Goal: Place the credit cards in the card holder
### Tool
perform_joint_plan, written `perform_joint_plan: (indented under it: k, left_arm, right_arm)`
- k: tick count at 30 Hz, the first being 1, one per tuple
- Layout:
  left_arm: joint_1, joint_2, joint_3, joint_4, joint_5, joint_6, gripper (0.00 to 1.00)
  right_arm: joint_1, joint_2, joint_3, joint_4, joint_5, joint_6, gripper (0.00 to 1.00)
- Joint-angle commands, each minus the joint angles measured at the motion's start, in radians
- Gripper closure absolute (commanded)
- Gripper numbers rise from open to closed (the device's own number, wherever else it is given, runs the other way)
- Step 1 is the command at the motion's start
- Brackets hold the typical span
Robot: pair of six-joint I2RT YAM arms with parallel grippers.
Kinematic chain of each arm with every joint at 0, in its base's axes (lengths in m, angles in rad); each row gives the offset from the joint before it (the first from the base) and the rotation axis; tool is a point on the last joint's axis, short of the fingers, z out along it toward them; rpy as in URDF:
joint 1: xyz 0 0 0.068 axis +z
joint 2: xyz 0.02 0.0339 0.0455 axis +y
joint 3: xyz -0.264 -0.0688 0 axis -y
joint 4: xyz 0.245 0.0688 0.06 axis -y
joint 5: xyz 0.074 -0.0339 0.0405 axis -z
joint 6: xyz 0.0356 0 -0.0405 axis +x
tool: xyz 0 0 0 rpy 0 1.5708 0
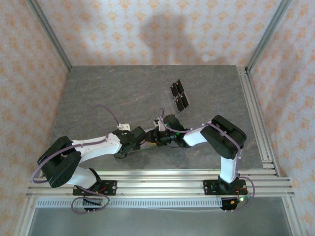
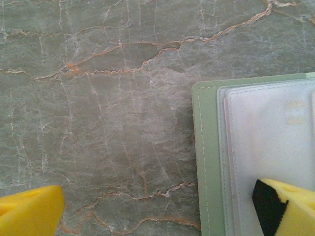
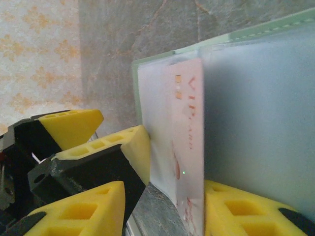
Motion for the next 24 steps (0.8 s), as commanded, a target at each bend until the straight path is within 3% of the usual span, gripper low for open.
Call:
perform_joint_plan:
  k: [1,14,24]
  left_arm:
    - [-0.003,-0.014,0.012,-0.069,-0.029,-0.014,0.0]
    - [0.023,-0.107,0.008,-0.102,-0.057,-0.018,0.0]
    - [0.093,-0.115,-0.036,-0.055,0.006,0.019,0.0]
  right_arm:
    - [0.002,-0.031,0.026,-0.234,0.078,-0.079,0.56]
    - [0.001,-0.085,0.158,-0.54,0.163,-0.215,0.53]
    - [0.002,-0.115,0.258,-0.725,0.192,-0.31,0.5]
